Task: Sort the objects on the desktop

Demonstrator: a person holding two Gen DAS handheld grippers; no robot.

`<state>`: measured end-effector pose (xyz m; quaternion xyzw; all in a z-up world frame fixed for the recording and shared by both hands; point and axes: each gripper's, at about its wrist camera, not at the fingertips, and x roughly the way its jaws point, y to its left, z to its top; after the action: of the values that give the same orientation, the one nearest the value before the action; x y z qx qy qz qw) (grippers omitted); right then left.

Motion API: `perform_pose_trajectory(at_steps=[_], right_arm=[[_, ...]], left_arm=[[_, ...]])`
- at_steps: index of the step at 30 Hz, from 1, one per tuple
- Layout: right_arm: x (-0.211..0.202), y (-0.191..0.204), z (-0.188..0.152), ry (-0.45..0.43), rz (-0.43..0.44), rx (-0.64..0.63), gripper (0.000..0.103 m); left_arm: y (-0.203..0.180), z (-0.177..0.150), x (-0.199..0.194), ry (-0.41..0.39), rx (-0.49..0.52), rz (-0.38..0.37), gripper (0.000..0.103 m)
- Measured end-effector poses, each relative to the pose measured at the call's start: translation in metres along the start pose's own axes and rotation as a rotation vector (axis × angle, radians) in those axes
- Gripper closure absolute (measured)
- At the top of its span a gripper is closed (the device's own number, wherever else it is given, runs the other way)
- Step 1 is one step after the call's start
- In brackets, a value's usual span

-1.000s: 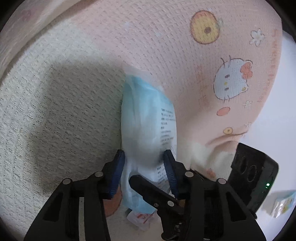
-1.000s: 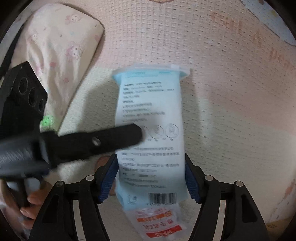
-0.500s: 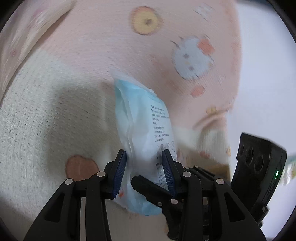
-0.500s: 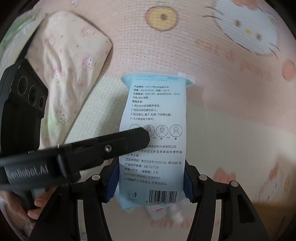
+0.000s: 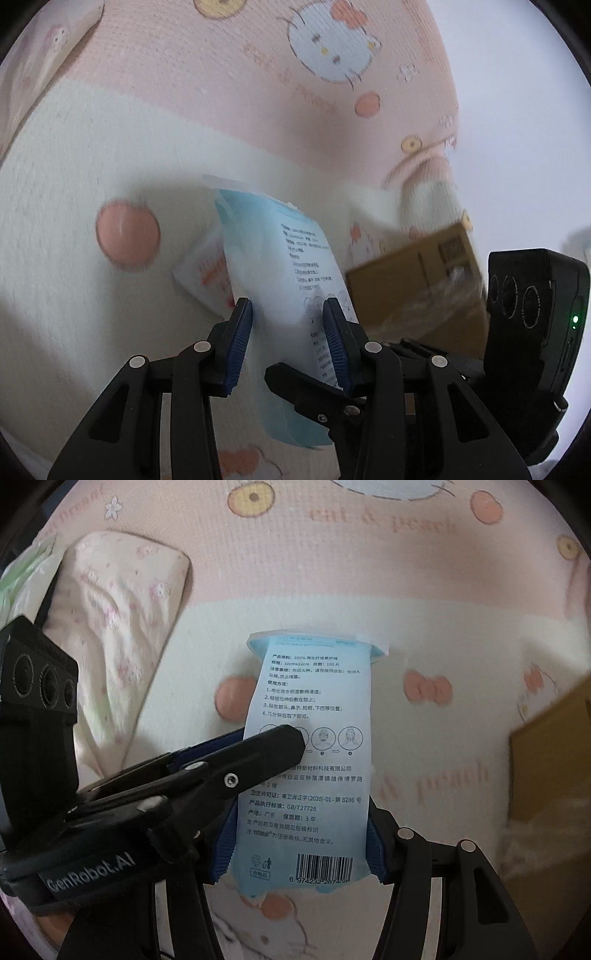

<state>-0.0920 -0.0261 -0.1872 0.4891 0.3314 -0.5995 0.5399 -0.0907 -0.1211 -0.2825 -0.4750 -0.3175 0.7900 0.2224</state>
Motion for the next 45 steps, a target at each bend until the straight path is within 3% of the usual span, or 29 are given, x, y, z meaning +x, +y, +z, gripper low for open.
perform_pose_trajectory(at_steps=[4, 8, 11, 16, 22, 25, 28, 33, 37, 45], right_arm=[[-0.004, -0.001, -0.029, 0.016, -0.039, -0.040, 0.047], [-0.009, -0.012, -0.059, 0.015, -0.071, -0.038, 0.047], [-0.006, -0.024, -0.068, 0.028, -0.048, -0.028, 0.047], [-0.002, -0.027, -0.078, 0.022, -0.049, -0.076, 0.047], [0.005, -0.036, -0.084, 0.050, -0.027, 0.017, 0.047], [0.001, -0.038, -0.085, 0.040, -0.034, 0.011, 0.047], [-0.003, -0.042, -0.085, 0.050, -0.056, 0.031, 0.046], [-0.032, -0.051, -0.093, 0.002, -0.066, 0.087, 0.046], [-0.052, -0.051, -0.103, 0.001, -0.062, 0.084, 0.045], [-0.045, -0.053, -0.121, 0.048, -0.121, 0.065, 0.045]], left_arm=[[-0.010, -0.025, 0.003, 0.041, 0.012, -0.011, 0.060], [-0.029, -0.043, 0.013, 0.110, 0.122, 0.017, 0.060], [-0.037, -0.054, 0.019, 0.138, 0.172, 0.046, 0.060], [-0.041, -0.063, 0.014, 0.150, 0.196, 0.087, 0.060], [-0.033, -0.064, 0.009, 0.150, 0.149, 0.127, 0.060], [-0.031, -0.061, 0.011, 0.143, 0.134, 0.152, 0.058], [-0.029, -0.056, 0.012, 0.152, 0.112, 0.165, 0.044], [-0.031, -0.035, 0.008, 0.132, 0.084, 0.141, 0.044], [-0.044, -0.011, 0.011, 0.116, 0.152, 0.159, 0.044], [-0.072, 0.018, 0.046, 0.196, 0.292, 0.185, 0.044]])
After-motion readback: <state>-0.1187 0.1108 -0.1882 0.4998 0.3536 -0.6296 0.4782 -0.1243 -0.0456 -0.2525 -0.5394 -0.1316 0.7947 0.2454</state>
